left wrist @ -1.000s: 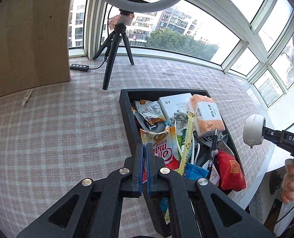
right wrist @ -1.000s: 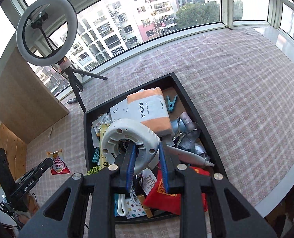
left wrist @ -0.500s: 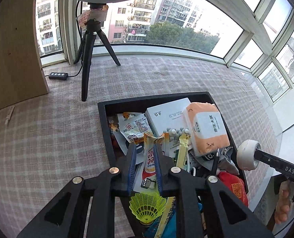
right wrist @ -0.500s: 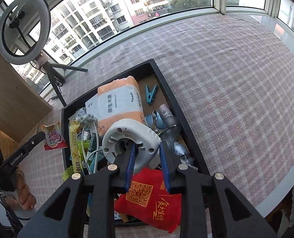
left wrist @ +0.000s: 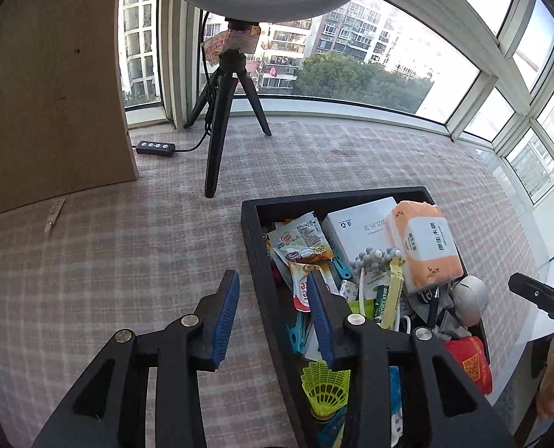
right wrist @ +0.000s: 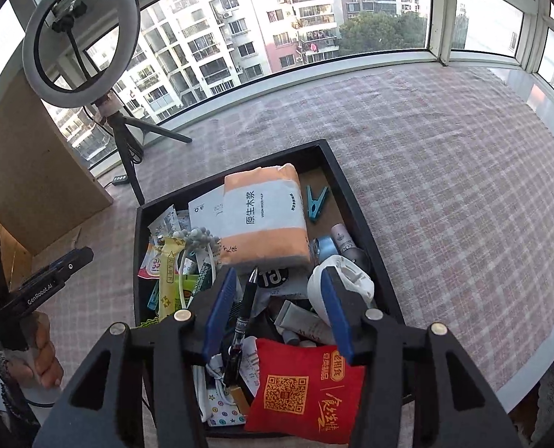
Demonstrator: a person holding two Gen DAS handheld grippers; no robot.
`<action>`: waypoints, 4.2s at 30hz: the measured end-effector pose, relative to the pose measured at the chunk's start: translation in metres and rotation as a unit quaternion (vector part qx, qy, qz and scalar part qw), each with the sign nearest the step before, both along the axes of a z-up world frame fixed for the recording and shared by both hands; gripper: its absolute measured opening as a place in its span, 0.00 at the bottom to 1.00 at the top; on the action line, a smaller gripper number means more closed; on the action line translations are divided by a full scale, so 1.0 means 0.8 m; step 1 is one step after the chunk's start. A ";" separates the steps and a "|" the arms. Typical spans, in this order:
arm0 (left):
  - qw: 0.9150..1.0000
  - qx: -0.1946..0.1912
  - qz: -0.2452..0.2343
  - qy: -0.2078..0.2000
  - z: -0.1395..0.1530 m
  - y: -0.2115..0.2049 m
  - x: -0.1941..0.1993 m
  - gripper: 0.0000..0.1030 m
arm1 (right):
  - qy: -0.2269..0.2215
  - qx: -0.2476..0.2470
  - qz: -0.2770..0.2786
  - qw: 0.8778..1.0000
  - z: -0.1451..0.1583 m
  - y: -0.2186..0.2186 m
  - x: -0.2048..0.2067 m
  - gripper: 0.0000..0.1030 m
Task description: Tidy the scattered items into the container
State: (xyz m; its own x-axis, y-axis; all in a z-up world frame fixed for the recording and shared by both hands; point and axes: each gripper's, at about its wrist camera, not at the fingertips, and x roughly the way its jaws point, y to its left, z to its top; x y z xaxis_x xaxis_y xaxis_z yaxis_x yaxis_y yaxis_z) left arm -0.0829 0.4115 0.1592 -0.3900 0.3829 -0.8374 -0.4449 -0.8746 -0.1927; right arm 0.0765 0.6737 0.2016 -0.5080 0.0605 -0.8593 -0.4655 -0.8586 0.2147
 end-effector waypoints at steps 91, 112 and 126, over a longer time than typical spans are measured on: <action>0.978 -0.019 -0.207 -0.023 -0.006 0.127 0.094 0.20 | -0.001 -0.020 -0.150 0.989 -0.054 -0.050 0.187 0.53; 0.984 -0.042 -0.172 0.021 0.022 0.101 0.166 0.65 | -0.001 -0.023 -0.146 0.989 -0.053 -0.061 0.231 0.53; 0.995 -0.061 -0.053 0.055 0.037 -0.056 0.174 0.74 | 0.007 -0.014 -0.034 0.999 -0.036 -0.160 0.167 0.53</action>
State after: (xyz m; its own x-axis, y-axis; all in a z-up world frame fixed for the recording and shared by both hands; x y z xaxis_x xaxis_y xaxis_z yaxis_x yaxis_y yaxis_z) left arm 0.0561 0.3669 0.1890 -0.4446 0.3249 -0.8347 -0.5479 -0.8359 -0.0336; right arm 0.2097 0.5455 0.1724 -0.5153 0.0718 -0.8540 -0.5194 -0.8188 0.2446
